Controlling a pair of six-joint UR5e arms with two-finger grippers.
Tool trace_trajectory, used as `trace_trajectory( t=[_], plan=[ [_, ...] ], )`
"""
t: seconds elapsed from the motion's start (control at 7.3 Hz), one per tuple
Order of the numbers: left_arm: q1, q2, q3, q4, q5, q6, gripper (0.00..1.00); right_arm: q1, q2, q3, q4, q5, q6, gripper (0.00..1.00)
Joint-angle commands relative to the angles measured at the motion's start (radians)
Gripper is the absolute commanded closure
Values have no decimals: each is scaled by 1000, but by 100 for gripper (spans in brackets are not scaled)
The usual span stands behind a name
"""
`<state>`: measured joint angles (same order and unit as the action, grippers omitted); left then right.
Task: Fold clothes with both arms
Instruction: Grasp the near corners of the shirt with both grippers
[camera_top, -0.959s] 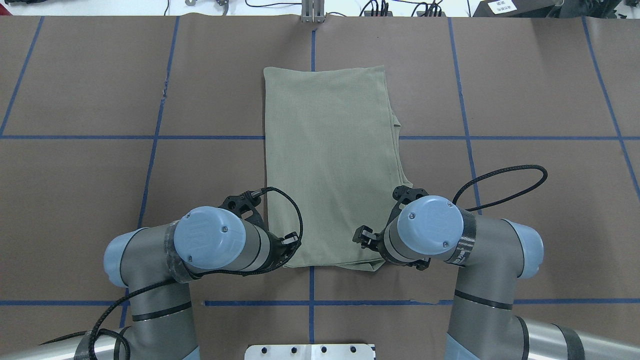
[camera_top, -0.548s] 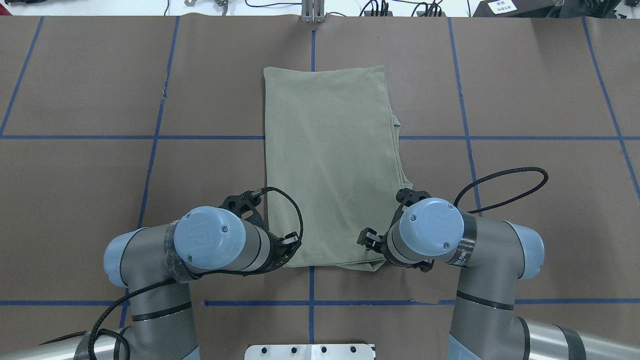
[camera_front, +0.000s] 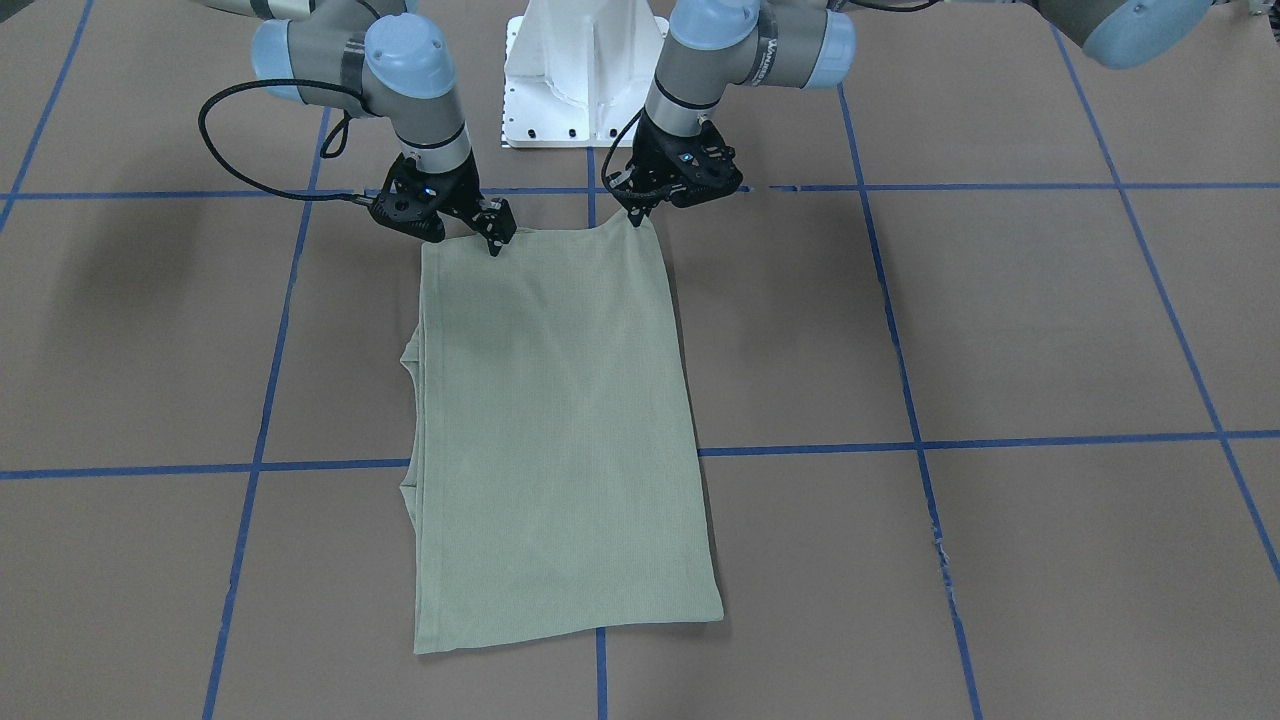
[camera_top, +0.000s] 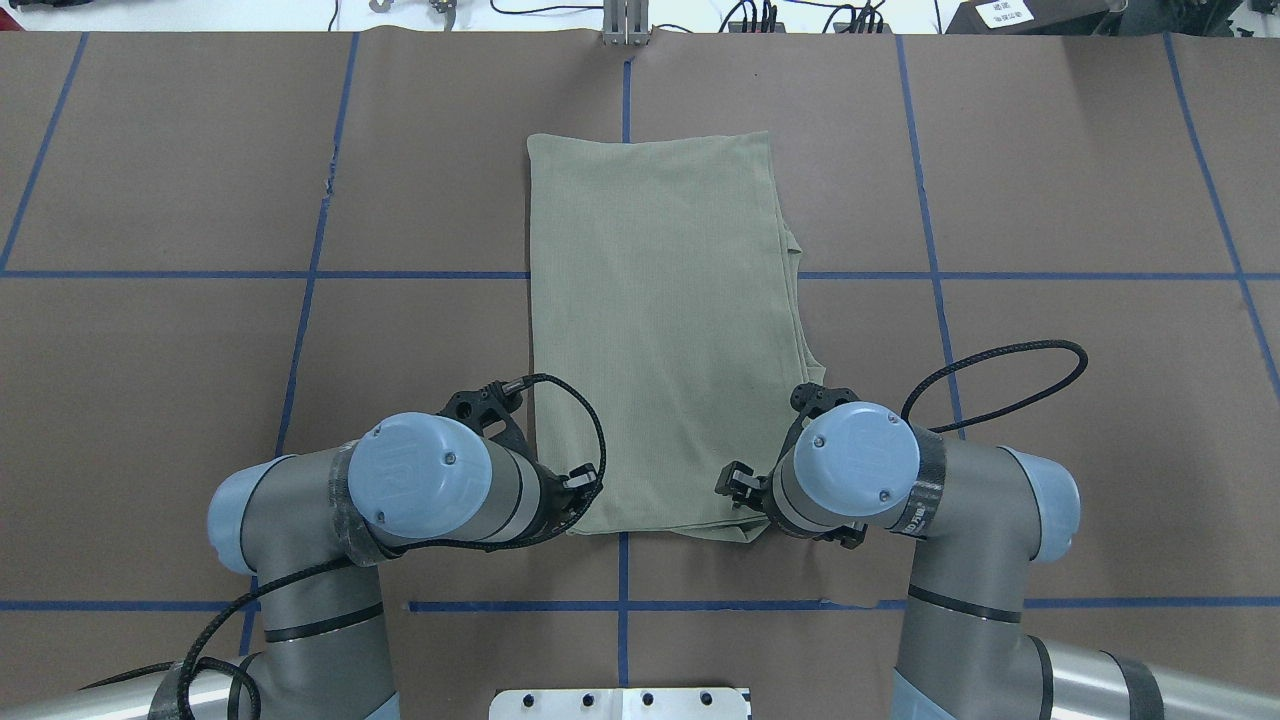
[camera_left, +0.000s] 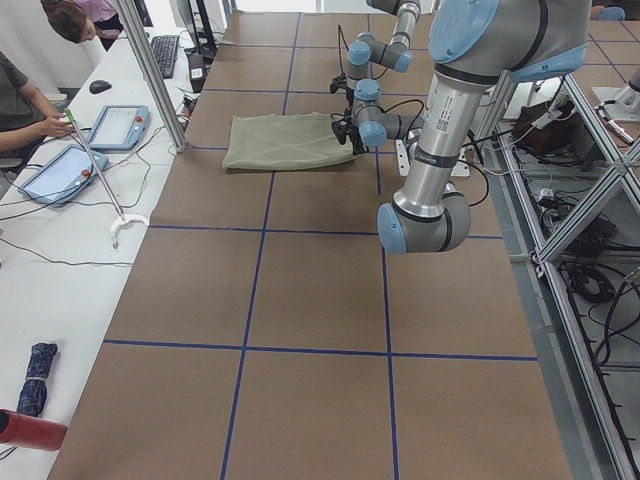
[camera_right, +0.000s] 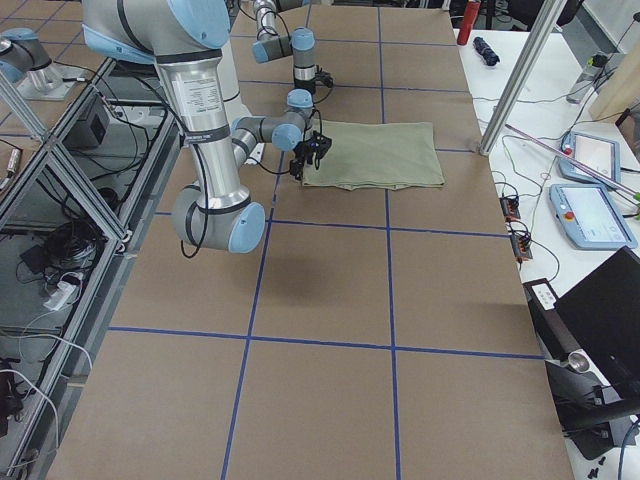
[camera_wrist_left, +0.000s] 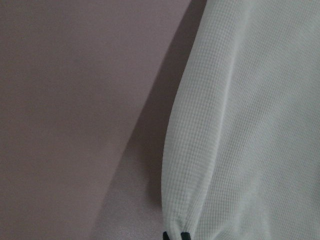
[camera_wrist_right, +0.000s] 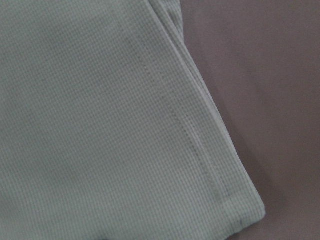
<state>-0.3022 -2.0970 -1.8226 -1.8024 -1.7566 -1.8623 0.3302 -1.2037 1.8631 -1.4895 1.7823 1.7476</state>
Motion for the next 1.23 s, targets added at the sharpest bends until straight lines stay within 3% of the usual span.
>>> trace_trajectory(
  t=[0.0, 0.27, 0.41, 1.1],
  plan=[
    [0, 0, -1, 0, 0, 0, 100, 0, 1, -1, 2, 3, -8, 50],
    [0, 0, 0, 0, 0, 0, 100, 1, 1, 1, 5, 5, -11, 96],
    [0, 0, 2, 0, 0, 0, 100, 0, 3, 4, 6, 6, -11, 100],
    [3, 3, -27, 2, 0, 0, 100, 13, -7, 74, 3, 19, 1, 100]
  ],
)
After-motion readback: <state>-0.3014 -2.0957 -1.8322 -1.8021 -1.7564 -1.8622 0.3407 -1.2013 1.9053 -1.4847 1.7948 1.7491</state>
